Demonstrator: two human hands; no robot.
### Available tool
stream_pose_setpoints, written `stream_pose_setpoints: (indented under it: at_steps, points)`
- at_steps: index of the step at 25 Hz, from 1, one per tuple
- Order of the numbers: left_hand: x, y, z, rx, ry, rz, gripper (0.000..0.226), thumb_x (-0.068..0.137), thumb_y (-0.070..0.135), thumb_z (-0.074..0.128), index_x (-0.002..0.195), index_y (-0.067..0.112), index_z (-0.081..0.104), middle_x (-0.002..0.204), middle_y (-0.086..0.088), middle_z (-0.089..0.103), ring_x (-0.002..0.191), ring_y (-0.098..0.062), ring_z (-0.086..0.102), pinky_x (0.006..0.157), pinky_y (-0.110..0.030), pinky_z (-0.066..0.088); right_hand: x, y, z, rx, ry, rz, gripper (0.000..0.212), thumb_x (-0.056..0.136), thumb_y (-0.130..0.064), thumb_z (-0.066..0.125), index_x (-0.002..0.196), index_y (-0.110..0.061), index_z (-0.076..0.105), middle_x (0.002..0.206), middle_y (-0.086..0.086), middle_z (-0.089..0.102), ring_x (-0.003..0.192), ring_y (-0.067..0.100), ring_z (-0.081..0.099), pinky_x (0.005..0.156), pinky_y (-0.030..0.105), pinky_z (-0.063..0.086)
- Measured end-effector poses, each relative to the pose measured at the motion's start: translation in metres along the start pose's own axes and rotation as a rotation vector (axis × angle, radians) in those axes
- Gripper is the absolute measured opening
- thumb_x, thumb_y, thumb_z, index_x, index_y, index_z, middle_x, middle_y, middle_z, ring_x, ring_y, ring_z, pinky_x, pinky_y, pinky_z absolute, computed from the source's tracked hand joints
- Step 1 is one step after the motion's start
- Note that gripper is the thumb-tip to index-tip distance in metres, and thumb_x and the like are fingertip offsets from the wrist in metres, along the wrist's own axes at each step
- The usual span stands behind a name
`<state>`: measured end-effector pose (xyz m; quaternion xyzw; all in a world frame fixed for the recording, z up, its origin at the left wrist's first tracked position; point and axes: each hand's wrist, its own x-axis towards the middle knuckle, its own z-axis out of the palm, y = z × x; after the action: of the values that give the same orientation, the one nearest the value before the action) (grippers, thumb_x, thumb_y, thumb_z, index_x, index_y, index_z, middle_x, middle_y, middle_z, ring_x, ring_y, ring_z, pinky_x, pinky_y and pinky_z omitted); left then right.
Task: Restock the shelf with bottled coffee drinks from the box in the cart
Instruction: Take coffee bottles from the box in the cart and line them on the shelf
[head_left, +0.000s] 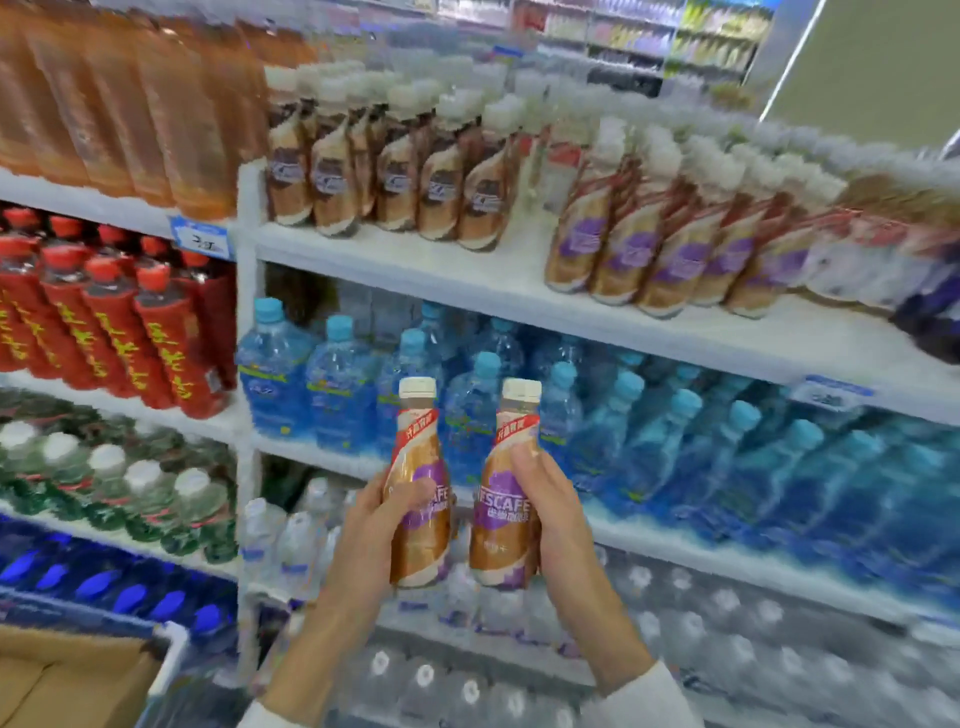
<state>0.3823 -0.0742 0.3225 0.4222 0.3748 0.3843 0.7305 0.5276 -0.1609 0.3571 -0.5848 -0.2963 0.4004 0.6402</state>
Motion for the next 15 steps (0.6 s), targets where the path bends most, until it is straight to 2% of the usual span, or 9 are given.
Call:
stream_pose_setpoints:
  at_steps: [2, 4, 6, 10, 13, 15]
  points:
    - [0.007, -0.006, 0.058, 0.001, -0.070, -0.003, 0.029, 0.055, 0.033, 0.082, 0.079, 0.018, 0.079, 0.076, -0.014, 0.074, 0.057, -0.026, 0.070, 0.050, -0.032, 0.058, 0.003, -0.018, -0.053, 0.010, 0.055, -0.028, 0.035, 0.072, -0.066, 0.068, 0.085, -0.033, 0.073, 0.083, -0.004, 0.071, 0.077, 0.011, 0.068, 0.073, 0.029, 0.056]
    - [0.012, -0.011, 0.113, -0.004, -0.116, 0.019, 0.015, 0.061, 0.022, 0.080, 0.076, 0.019, 0.080, 0.073, -0.013, 0.073, 0.055, -0.024, 0.069, 0.048, -0.031, 0.057, 0.007, -0.037, -0.103, 0.035, 0.092, -0.064, 0.034, 0.073, -0.065, 0.068, 0.084, -0.033, 0.073, 0.083, -0.003, 0.071, 0.076, 0.011, 0.069, 0.069, 0.026, 0.057]
    - [0.016, -0.016, 0.158, 0.006, -0.153, 0.036, 0.017, 0.059, 0.023, 0.080, 0.076, 0.021, 0.080, 0.075, -0.011, 0.073, 0.056, -0.021, 0.069, 0.049, -0.031, 0.057, 0.011, -0.052, -0.146, 0.047, 0.107, -0.082, 0.034, 0.074, -0.065, 0.068, 0.087, -0.034, 0.074, 0.085, -0.002, 0.072, 0.077, 0.011, 0.070, 0.068, 0.026, 0.057]
    - [0.023, -0.017, 0.235, 0.015, -0.204, 0.068, 0.032, 0.055, 0.035, 0.079, 0.082, 0.016, 0.079, 0.080, -0.015, 0.074, 0.060, -0.026, 0.069, 0.052, -0.033, 0.058, 0.021, -0.083, -0.217, 0.037, 0.138, -0.121, 0.040, 0.068, -0.070, 0.069, 0.090, -0.037, 0.074, 0.090, -0.001, 0.075, 0.083, 0.016, 0.073, 0.075, 0.035, 0.058]
    - [0.032, -0.006, 0.285, 0.043, -0.237, 0.171, 0.038, 0.055, 0.040, 0.080, 0.086, 0.018, 0.077, 0.082, -0.011, 0.075, 0.064, -0.022, 0.071, 0.054, -0.032, 0.058, 0.035, -0.113, -0.253, 0.086, 0.180, -0.135, 0.041, 0.062, -0.067, 0.075, 0.086, -0.034, 0.077, 0.095, 0.006, 0.076, 0.088, 0.025, 0.073, 0.084, 0.045, 0.059]
    - [0.042, 0.007, 0.319, 0.096, -0.308, 0.289, 0.037, 0.064, 0.043, 0.079, 0.095, 0.024, 0.077, 0.090, -0.005, 0.077, 0.076, -0.018, 0.073, 0.061, -0.027, 0.058, 0.047, -0.142, -0.270, 0.035, 0.175, -0.224, 0.046, 0.063, -0.073, 0.077, 0.086, -0.033, 0.074, 0.091, 0.002, 0.074, 0.085, 0.020, 0.072, 0.076, 0.038, 0.061]
